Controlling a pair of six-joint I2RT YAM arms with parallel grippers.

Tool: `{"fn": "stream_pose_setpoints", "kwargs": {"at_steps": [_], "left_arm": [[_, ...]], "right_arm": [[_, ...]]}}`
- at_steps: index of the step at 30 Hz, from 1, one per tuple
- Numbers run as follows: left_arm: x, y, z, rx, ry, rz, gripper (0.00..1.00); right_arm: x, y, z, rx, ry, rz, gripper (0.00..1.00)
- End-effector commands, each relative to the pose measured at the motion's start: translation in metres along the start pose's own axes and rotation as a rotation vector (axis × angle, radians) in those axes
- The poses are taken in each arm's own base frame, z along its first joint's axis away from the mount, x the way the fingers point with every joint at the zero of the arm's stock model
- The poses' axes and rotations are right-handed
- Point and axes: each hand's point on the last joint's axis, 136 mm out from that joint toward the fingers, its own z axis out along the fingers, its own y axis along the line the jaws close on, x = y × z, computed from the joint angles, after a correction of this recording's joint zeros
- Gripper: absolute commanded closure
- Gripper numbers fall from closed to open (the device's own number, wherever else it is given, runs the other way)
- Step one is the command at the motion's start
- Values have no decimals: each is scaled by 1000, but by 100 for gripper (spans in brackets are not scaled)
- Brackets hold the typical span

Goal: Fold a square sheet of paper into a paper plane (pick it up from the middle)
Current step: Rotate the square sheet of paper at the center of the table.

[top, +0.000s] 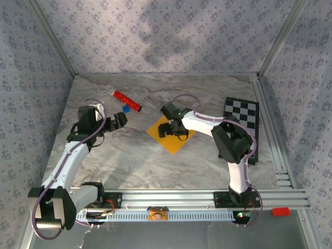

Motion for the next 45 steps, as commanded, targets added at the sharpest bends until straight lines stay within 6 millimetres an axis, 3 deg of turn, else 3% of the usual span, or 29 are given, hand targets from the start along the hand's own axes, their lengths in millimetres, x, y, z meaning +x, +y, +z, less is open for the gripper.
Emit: {"fn": "stream_pose_setpoints", "kwargs": {"at_steps": [1,5,13,18,22,27,31,34,36,39,45], "left_arm": [[-6,-2,-4,-15,-4,21,0],[-5,0,-7,-34,-1,29,0],[-2,1,-10,-39,-1,33,0],[3,-2,-9,-29,19,42,0],[5,-2,-10,-30,25,42,0],[7,-3,-10,-26,31,45,0],[9,-3,-10,-30,36,45,0],[7,2,-10,-57,28,33,0],[6,6,-10,-82,21,26,0],[3,13,-11,-123,6,16,0],[-1,18,-10,-151,-7,14,0]], "right_arm": [[24,4,7,7,77,-212,4],[47,16,4,-117,116,-389,5],[78,37,-21,-346,142,-687,7],[81,33,-21,-344,136,-839,7],[74,26,-10,-296,146,-928,7],[65,36,-15,-324,42,-1037,7],[39,54,-45,-359,-74,-936,6],[13,58,-56,-304,-112,-703,6],[3,51,-51,-203,-93,-510,6],[8,45,-38,-76,-29,-301,6],[19,31,-19,137,3,-165,5]]}}
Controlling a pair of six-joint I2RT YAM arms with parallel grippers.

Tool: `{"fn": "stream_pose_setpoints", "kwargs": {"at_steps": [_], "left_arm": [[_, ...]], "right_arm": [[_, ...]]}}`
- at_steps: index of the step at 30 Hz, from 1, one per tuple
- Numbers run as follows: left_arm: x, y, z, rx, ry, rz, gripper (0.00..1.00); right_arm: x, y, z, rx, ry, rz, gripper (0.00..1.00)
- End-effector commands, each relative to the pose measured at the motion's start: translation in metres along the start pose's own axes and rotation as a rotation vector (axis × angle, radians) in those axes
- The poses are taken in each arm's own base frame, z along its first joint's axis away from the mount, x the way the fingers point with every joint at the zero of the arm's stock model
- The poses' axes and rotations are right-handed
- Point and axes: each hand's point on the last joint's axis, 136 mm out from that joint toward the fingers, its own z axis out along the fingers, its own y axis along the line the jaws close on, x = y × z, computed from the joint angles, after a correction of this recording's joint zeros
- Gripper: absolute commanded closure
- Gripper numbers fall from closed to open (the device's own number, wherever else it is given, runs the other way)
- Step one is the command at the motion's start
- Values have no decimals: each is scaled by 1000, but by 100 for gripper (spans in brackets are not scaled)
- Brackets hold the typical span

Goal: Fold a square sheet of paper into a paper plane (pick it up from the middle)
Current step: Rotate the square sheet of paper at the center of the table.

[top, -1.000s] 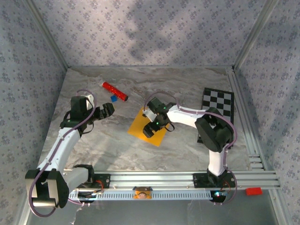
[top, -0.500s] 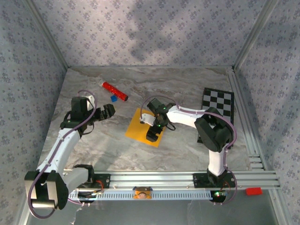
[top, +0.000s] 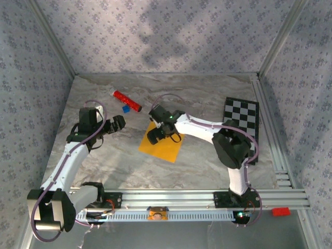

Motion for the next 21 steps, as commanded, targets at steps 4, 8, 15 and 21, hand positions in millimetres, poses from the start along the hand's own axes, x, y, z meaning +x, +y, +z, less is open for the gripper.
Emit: {"fn": "stream_pose_setpoints", "kwargs": {"at_steps": [4,8,15,21], "left_arm": [[-10,-3,-7,-17,-23,6,0],[-8,-2,-8,-18,-19,6,0],[-4,0,-11,-27,-19,11,0],[-4,-1,-13,-27,-19,13,0]], "right_arm": [[25,-29,9,197,70,202,3],[38,-29,21,167,114,176,4],[65,-30,35,143,182,-1,4],[77,-27,42,20,187,-140,4]]}}
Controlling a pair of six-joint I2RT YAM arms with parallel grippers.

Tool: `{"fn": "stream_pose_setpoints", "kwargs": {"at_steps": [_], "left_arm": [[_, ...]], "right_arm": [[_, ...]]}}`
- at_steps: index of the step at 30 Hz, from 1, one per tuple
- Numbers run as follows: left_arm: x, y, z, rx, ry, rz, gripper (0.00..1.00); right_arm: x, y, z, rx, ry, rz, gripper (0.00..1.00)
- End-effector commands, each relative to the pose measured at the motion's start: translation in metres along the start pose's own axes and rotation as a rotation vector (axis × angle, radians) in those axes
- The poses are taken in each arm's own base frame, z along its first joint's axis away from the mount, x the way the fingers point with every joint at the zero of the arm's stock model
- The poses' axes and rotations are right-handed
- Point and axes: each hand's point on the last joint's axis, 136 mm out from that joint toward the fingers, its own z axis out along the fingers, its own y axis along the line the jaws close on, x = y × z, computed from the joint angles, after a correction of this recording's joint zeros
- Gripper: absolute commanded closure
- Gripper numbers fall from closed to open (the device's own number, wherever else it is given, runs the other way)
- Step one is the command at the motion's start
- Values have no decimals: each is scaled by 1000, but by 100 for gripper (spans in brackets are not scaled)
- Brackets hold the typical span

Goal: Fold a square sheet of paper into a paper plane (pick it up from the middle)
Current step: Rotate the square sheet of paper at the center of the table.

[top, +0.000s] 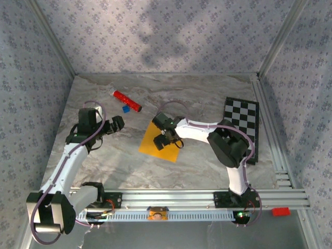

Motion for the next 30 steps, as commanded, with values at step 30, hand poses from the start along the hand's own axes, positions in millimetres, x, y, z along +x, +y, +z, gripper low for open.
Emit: {"fn": "stream_pose_setpoints", "kwargs": {"at_steps": [30], "left_arm": [[11,-44,-13,99,190,-105,6]], "right_arm": [[-37,-31,-133,-179,-273,105,0]]}}
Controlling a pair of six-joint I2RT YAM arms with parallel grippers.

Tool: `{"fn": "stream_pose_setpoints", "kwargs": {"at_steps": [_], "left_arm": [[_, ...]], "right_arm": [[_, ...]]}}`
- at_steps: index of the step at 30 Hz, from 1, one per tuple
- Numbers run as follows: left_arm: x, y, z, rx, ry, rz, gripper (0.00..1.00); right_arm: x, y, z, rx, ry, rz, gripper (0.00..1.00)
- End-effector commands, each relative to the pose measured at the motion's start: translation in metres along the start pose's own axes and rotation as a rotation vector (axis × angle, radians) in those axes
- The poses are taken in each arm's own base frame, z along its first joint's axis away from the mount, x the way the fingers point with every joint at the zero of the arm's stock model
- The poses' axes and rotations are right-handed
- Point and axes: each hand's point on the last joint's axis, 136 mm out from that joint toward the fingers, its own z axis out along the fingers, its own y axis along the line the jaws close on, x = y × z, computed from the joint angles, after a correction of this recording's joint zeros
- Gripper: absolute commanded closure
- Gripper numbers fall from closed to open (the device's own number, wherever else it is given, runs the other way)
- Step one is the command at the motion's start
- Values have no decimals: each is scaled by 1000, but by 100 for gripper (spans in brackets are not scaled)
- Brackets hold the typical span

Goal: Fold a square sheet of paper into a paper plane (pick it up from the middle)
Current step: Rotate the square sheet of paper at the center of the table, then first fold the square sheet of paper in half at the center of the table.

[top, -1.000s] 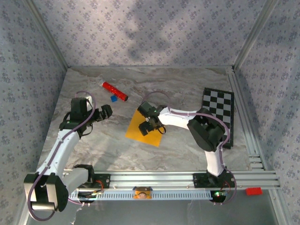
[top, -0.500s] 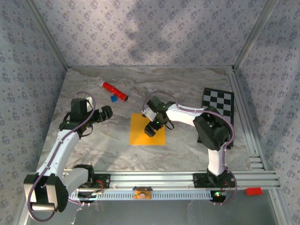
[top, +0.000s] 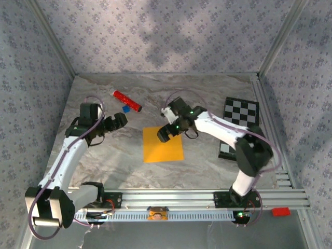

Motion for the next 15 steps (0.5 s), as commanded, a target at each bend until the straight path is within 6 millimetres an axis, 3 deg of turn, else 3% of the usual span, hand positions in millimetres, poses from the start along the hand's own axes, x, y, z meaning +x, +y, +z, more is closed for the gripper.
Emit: {"fn": "stream_pose_setpoints", "kwargs": {"at_steps": [1,4,7,12,15], "left_arm": [[12,-14,-2,27,60,7,7],[19,-24,4,31,56,39,7],[32,-36,15,21,88,46,8],[44,-57,41,-112,118,79,10],[52,-79,61,-169,167,117,11]], "right_arm": [[-10,-26,-35,157,-125,143,0],[-9,-68,-50,312,-184,285,0],[11,-91,-55,319,-155,412,0],[30,-89,-59,161,-252,571,0],[42,-96,-65,173,-315,680,0]]}}
